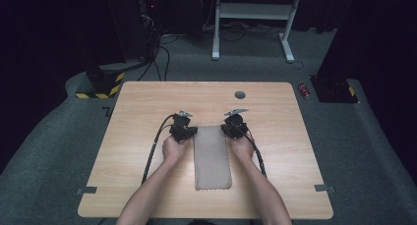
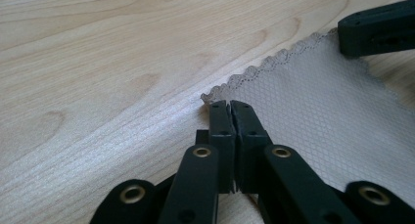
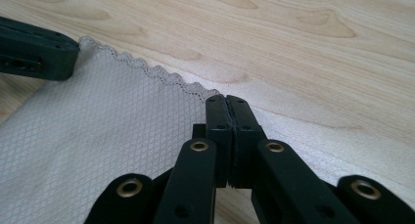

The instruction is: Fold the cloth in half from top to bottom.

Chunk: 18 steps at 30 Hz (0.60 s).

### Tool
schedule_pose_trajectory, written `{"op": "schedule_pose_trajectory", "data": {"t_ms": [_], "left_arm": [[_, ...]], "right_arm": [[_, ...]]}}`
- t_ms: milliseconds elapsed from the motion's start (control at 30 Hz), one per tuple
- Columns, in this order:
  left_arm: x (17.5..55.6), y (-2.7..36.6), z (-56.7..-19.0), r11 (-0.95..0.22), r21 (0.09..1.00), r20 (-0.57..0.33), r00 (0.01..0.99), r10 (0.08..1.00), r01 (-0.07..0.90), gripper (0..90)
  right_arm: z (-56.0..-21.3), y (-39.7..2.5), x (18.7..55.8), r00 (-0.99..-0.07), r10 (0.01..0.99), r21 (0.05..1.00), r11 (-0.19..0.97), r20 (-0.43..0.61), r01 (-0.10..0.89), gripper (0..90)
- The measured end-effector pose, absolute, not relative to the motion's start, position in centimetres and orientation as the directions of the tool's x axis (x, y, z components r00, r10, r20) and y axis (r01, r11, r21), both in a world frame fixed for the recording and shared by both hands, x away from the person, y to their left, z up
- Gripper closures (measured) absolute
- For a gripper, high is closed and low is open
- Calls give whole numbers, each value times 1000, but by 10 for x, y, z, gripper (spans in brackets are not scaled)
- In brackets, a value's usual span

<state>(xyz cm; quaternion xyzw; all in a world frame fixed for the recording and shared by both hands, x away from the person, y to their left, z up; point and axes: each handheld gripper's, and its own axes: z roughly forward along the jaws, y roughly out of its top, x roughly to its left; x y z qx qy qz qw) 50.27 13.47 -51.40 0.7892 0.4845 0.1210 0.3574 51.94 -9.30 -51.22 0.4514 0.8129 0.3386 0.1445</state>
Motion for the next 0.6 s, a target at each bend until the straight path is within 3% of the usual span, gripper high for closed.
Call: {"op": "schedule_pose_trajectory", "data": {"t_ms": [200,300,600], "left_arm": [[504,137,-506,-271,697,-166,518,839,664,894],[504,141,-500,-214,718,-226,513,828,662,896],[519,136,-482,-217,728,-225,525,820,650,897]], "right_arm": [[-502,-96,516,-560,825,705,355,72,614,892],[-498,-97,515,-561,825,714,354,65,604,893],[-484,-111,515,-535,841,740,306,86,600,895]]}}
